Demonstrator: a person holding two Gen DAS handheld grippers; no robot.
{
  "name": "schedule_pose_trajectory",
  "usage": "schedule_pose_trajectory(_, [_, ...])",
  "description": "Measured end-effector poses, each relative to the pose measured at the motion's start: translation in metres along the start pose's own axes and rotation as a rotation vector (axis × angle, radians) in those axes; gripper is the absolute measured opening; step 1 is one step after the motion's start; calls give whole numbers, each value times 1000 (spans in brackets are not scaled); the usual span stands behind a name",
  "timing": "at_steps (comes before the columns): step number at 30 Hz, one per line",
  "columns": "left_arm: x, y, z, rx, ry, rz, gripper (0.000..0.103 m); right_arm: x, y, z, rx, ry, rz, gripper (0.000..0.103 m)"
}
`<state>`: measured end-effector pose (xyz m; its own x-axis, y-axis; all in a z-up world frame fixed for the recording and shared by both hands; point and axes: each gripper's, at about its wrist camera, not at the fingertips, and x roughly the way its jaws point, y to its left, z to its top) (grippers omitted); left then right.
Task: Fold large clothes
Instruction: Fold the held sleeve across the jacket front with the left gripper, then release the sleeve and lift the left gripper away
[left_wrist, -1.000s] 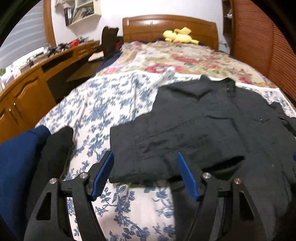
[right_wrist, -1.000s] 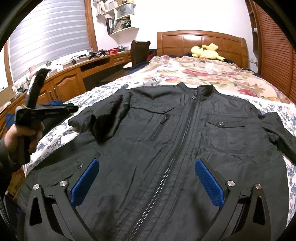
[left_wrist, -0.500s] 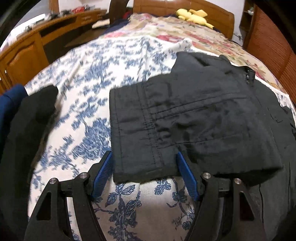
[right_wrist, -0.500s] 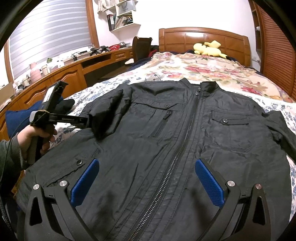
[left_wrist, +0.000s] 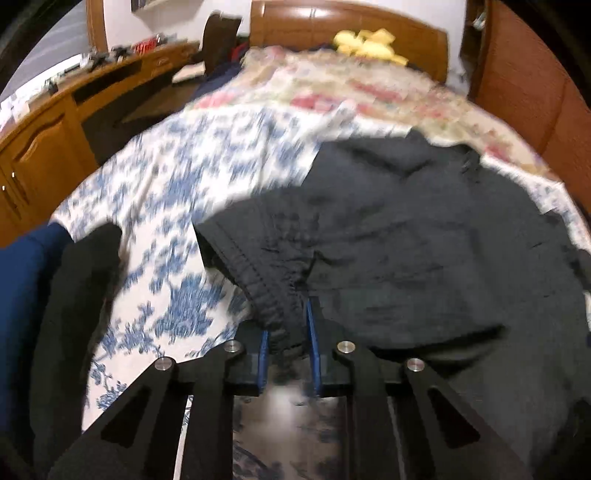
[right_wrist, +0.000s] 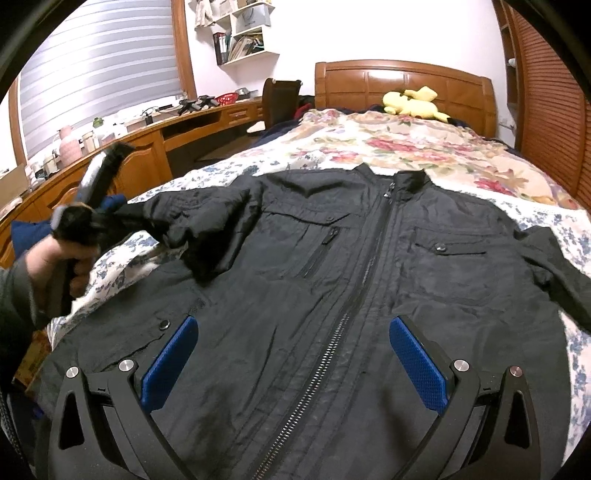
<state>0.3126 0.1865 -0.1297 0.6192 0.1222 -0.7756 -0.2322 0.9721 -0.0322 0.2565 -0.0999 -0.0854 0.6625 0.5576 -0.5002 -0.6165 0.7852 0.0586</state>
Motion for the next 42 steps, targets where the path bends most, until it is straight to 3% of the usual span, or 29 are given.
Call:
schedule_pose_trajectory(12, [-129,-114,23,195,-255,-157,14,-52,-21,-6,53,-64,-98,103])
schedule_pose_trajectory(20, [-165,-155,-5,273,-301,-215,14,-88,-30,-23,86,-53,-169,103])
schedule_pose_trajectory(27, [-170,-173,-37,313,-305,-243,14,-106,-35,-26,104,-68,-222,103])
schedule_pose_trajectory(34, [-149,-169,-60,282,-281,-281,14,-80,-36,-28,102,4,-267,103])
schedule_pose_trajectory(38, [-137,-165,-67,260,-279,-306,14,-74,-38,-15,158,20,-205,103])
schedule_pose_trajectory(42, [-134,-170,-71,255,-271,-329,14,-77,-22,0,126,-3,-192,103])
